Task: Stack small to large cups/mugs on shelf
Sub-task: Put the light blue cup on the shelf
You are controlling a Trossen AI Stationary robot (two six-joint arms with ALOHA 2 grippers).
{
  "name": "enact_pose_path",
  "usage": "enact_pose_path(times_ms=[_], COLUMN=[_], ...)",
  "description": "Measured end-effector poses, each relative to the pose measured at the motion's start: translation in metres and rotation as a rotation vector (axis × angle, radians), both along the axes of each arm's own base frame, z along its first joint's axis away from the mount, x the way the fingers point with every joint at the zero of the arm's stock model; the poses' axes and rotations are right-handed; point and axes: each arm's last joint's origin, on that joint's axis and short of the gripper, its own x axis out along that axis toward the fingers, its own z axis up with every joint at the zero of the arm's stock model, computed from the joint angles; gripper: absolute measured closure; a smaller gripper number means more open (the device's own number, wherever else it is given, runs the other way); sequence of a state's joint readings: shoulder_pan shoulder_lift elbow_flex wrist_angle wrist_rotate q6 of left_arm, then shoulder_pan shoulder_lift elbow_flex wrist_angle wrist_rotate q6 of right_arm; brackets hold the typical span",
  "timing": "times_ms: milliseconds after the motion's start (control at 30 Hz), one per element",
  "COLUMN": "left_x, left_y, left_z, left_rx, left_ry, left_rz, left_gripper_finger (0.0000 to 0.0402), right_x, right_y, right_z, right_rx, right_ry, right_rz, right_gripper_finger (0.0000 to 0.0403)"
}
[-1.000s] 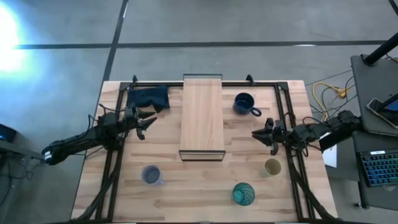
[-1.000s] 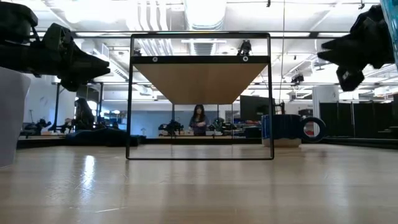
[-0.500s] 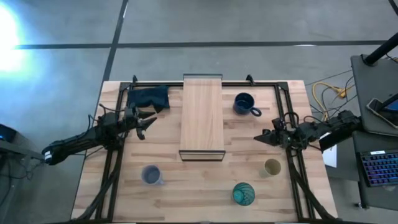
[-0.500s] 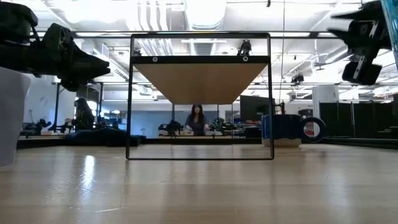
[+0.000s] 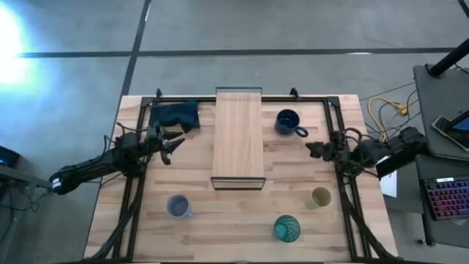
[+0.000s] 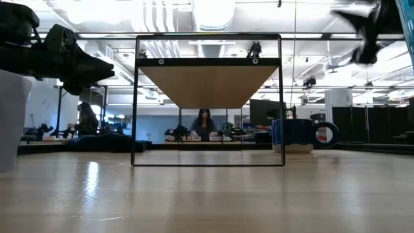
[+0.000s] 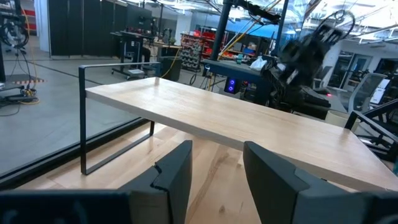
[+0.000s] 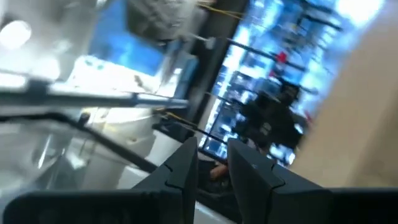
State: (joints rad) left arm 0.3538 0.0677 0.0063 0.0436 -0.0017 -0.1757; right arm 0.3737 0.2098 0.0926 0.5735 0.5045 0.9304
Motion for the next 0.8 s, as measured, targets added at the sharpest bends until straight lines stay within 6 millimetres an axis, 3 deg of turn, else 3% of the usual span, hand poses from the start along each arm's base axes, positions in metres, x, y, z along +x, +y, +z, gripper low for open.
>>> enact_pose_path(times_ms=[67, 133, 200, 333, 567, 800], left_x=[0.000, 0.000, 0.000, 0.000, 0.000, 0.000], left_y=[0.000, 0.000, 0.000, 0.000, 0.000, 0.000], left_z=[0.000, 0.000, 0.000, 0.000, 0.000, 0.000], left_rx=[0.000, 0.000, 0.000, 0.000, 0.000, 0.000], left_ry=[0.000, 0.000, 0.000, 0.000, 0.000, 0.000], left_rz=[0.000, 0.000, 0.000, 0.000, 0.000, 0.000], left_gripper_finger=[0.0272, 0.0272, 0.0272, 0.0272, 0.0272, 0.0272], right_x=[0.000, 0.005, 0.013, 0.026, 0.064, 0.100], right_y=[0.001, 0.004, 0.008, 0.015, 0.047, 0.097], right_z=[0.034, 0.066, 0.090, 0.113, 0.129, 0.124], right_rx=[-0.114, -0.223, -0.321, -0.432, -0.502, -0.638], right_ry=[-0.010, 0.089, 0.326, 0.866, 1.399, 1.586], right_rz=[-0.038, -0.033, 0.021, 0.158, 0.475, 0.601], right_gripper_finger=[0.0321, 0.0321, 0.0321, 0.0321, 0.0321, 0.0311])
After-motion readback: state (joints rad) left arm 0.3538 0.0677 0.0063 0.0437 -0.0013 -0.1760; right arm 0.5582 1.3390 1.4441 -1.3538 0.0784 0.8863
